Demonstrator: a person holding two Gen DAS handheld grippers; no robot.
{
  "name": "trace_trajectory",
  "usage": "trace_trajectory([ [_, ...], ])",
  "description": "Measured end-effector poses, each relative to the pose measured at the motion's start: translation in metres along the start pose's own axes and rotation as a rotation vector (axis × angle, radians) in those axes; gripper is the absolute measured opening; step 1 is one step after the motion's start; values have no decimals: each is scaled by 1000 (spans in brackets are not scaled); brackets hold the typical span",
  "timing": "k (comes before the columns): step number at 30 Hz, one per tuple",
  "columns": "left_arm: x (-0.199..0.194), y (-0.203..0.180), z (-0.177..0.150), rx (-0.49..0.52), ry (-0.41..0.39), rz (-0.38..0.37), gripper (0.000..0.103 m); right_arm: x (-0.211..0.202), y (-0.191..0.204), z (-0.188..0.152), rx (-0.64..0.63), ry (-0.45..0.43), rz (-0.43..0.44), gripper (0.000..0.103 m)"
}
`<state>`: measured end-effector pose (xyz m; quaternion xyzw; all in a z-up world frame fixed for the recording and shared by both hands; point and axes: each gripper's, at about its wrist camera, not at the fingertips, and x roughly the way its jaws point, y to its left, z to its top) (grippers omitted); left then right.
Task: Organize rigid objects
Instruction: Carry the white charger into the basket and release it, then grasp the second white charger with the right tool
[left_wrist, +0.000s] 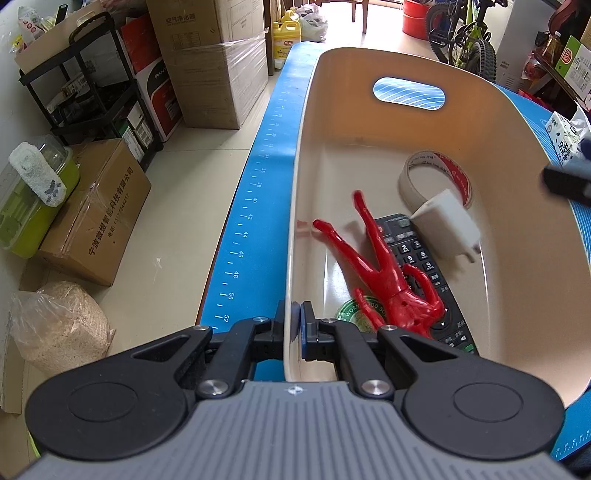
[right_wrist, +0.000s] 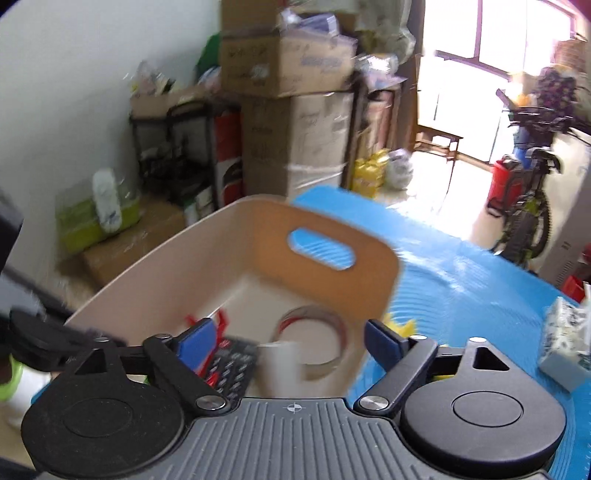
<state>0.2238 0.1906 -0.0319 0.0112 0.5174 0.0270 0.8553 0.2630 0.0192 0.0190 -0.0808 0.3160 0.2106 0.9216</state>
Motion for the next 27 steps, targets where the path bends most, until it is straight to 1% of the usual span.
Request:
trace_trajectory([
  [3,0,0,0,0,0,0,7,-5,-25,2,48,-27,-55,91],
  [7,0,0,0,1,0,0,7,-2,-60,-2,120,-37,-123,92],
  [10,1,0,0,-1,0,-2,7,10,-83,-11,151,-17,-167,92],
  [12,1,0,0,1,0,-1,7,24,-97,-21,163,6,-174,92],
  [15,1,0,0,-2,1,-3,7,46,-111,-37,156,50,-206,92],
  [18,0,-2,0,1,2,2,7,64,-120,-50,178,87,-221,92],
  [23,0,-2,0,2,2,3,7,84,-136,-65,208,126,-254,92],
  [27,0,-2,0,1,2,4,7,97,-140,-79,208,141,-259,92],
])
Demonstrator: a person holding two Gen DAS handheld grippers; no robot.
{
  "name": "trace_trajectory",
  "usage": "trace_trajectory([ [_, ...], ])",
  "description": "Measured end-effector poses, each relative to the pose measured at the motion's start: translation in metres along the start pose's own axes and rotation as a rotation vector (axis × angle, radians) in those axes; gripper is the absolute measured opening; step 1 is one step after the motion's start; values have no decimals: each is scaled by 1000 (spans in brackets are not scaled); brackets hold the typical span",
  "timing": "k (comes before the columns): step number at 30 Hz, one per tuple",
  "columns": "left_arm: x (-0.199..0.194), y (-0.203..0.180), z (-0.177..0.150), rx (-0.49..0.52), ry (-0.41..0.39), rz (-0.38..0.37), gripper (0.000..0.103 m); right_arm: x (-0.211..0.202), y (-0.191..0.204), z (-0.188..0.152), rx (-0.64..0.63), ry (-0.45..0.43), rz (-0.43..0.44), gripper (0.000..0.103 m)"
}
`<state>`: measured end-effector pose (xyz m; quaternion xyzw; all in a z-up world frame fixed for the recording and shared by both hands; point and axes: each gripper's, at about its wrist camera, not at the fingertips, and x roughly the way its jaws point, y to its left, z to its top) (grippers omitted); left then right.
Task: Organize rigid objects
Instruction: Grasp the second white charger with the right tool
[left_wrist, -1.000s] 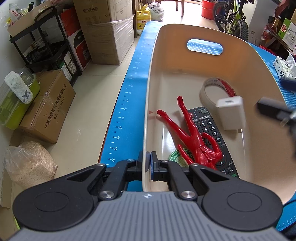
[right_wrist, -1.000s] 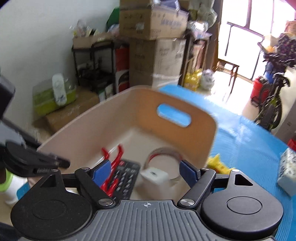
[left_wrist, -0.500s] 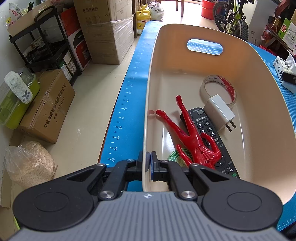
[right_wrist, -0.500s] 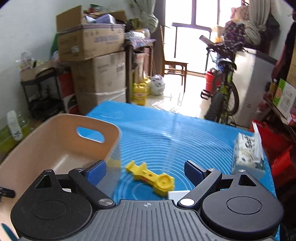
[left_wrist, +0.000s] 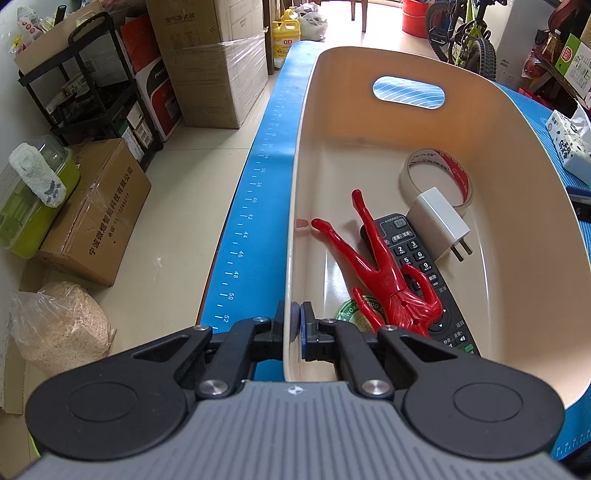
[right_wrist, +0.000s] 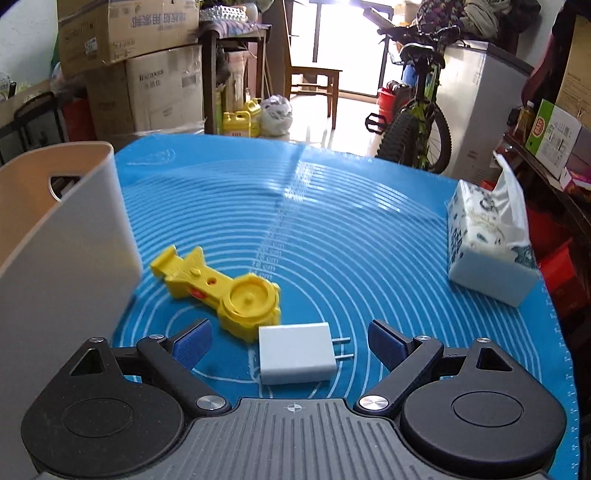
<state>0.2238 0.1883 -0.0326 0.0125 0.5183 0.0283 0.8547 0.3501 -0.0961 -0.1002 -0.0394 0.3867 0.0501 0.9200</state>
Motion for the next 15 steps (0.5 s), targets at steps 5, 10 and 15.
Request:
trace_trajectory([
  [5,-1,0,0,1,0,2,7,14,6,-10,-53,7,-22,86],
  [10,-1,0,0,1,0,2,7,15,-2,-11,5,-3,11,77],
  [15,-2,1,0,-2,0,-4,7,9,-4,-13,17,-13,0,65],
])
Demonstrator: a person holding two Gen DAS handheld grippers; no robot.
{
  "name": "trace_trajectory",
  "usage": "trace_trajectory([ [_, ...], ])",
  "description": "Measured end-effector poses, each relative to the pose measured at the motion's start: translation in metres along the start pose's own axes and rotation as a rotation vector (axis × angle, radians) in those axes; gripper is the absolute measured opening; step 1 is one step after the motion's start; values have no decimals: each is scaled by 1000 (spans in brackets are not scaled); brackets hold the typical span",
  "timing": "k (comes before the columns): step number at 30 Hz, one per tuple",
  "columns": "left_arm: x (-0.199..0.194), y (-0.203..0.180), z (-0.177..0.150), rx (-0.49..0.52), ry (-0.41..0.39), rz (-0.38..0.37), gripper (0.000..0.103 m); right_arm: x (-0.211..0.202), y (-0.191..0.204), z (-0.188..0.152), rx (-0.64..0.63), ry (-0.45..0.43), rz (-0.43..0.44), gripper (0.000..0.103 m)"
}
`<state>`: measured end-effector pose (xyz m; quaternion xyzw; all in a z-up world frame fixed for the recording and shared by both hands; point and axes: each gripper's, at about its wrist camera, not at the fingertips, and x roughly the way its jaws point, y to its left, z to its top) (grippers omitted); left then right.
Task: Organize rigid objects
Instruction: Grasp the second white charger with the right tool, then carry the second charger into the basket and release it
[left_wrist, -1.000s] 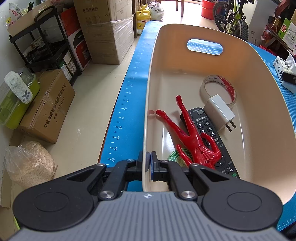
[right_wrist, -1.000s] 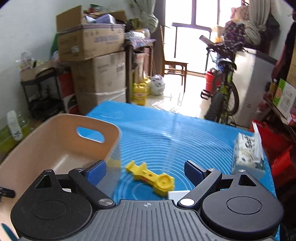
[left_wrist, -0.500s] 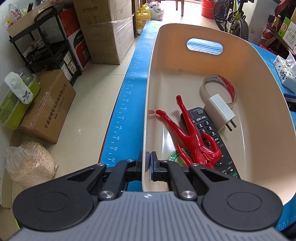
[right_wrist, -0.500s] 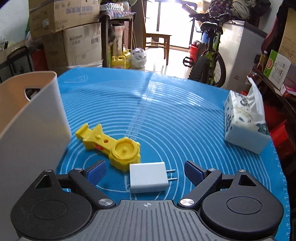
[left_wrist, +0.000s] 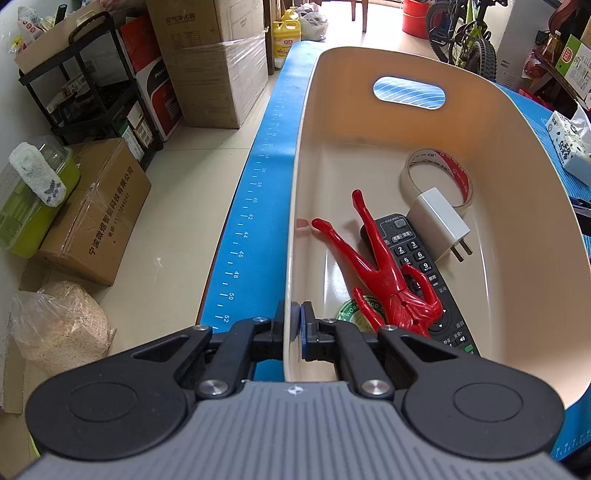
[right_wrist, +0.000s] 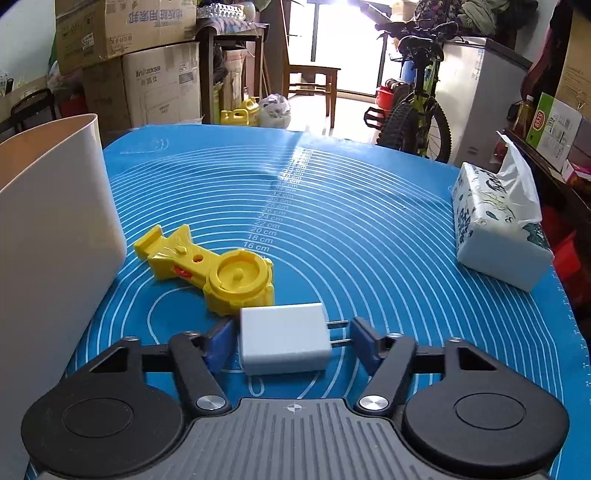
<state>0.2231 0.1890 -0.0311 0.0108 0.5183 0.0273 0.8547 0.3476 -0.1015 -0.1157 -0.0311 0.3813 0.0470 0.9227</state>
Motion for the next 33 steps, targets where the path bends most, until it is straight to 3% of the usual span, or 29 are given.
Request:
trace_trajectory([
  [7,0,1,0,0,-1,-2,7,-15,-8,1,16,-33,-26,65],
  [13,0,1,0,-3,-5,-3,7,-49,-2,22,20,-118,3,65],
  [24,0,1,0,-2,-5,-3,7,-128,57,60,-48,-321,185,65],
  [33,0,1,0,-2,-6,-3,7,-148,119,56,-159,-301,297,65],
])
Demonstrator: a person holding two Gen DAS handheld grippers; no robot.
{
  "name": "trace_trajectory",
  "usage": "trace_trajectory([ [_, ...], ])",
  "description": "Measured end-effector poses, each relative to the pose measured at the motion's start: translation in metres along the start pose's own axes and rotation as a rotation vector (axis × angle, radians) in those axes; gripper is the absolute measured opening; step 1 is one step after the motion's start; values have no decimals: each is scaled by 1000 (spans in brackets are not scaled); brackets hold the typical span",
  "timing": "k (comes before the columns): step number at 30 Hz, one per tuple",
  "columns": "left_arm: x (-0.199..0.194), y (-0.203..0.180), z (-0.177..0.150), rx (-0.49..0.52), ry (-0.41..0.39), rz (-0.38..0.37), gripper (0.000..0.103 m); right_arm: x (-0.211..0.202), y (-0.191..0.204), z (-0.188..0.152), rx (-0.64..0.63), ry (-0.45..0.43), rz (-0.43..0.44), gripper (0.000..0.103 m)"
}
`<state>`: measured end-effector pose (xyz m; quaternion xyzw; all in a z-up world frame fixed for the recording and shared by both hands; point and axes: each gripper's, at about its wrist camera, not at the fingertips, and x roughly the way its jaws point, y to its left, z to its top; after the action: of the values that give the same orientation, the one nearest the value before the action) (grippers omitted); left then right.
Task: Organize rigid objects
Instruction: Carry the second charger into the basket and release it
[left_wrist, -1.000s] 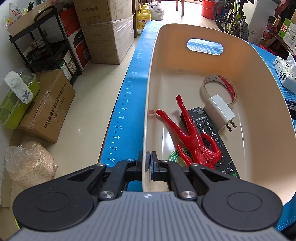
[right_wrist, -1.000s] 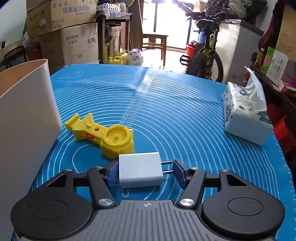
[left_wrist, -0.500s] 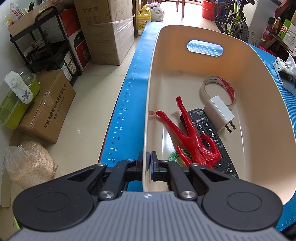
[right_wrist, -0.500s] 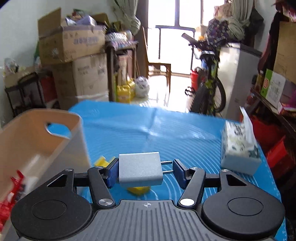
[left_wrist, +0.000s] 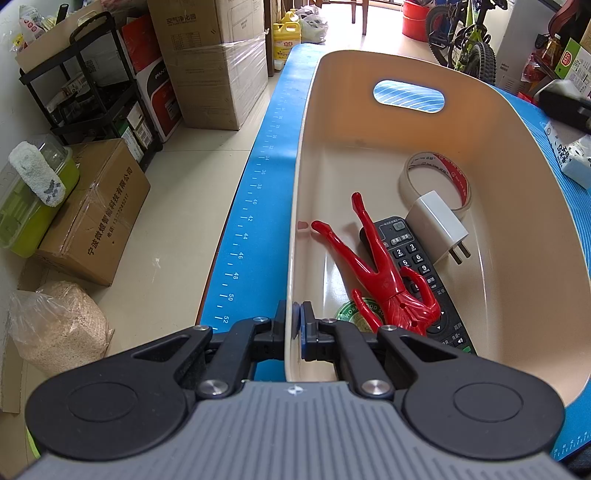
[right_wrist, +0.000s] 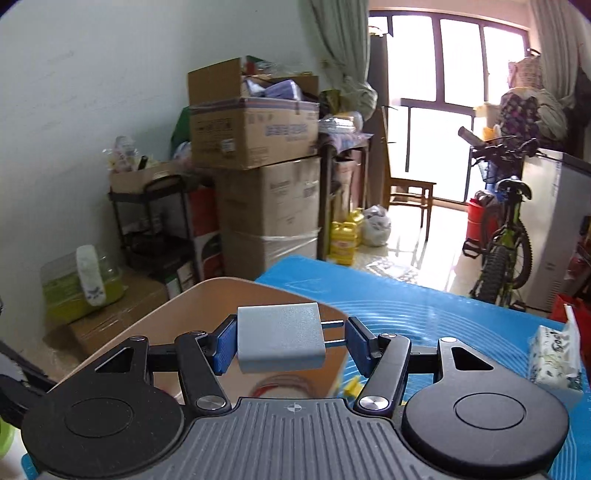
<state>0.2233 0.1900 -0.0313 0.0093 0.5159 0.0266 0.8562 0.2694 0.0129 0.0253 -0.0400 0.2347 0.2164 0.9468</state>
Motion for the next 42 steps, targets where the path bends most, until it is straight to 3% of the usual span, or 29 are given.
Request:
trace_trajectory([
  [13,0,0,0,1,-1,0,7,29,69,-27,-109,190,110,65],
  [23,0,0,0,1,-1,1,7,46,88,-42,-169,376,142,65],
  [31,2,-1,3,4,-1,5,7,49,85,-42,-146,426,159,65],
  [42,2,-1,4,5,-1,7,7,46,81,-42,-124,403,167,70],
])
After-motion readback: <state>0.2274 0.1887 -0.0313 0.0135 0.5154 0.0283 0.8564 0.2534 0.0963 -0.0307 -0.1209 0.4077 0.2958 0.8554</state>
